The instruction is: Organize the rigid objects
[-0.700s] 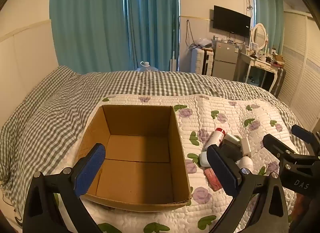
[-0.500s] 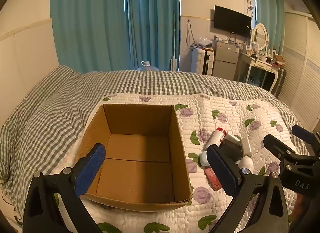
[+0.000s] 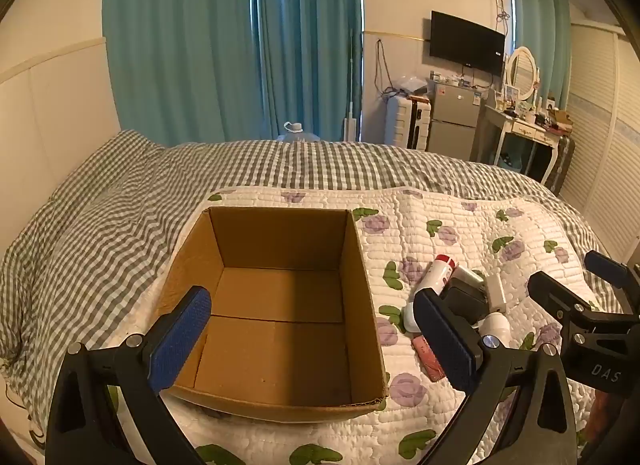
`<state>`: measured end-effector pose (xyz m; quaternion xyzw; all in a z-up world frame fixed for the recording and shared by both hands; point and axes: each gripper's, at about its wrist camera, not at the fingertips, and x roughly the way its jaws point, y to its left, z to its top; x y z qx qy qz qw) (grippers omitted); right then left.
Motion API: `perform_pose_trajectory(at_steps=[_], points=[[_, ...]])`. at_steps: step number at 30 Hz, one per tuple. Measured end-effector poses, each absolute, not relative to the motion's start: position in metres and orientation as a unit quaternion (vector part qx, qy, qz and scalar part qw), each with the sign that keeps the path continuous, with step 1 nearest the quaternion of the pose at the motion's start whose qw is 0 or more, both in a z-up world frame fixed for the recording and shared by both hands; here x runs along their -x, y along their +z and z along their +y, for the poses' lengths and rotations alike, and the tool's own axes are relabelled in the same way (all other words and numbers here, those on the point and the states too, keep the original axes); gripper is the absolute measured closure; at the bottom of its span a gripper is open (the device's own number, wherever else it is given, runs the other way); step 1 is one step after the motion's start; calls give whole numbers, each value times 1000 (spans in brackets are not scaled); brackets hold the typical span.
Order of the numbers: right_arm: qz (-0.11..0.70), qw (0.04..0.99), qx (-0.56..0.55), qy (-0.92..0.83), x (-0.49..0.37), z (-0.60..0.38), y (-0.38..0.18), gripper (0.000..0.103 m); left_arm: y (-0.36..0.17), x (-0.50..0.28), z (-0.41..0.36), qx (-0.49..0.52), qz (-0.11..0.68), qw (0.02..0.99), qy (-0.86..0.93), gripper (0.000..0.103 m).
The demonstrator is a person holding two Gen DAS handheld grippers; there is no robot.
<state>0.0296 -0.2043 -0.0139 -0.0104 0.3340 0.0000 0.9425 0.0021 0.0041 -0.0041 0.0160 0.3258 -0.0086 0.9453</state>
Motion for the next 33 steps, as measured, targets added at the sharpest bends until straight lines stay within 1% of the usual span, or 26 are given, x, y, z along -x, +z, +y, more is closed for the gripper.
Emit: perform_pose_trajectory(at_steps=[33], points=[[338,941,11,0,-30,-205,-19,0,-5,-1,8,-14,325,946,-7,0]])
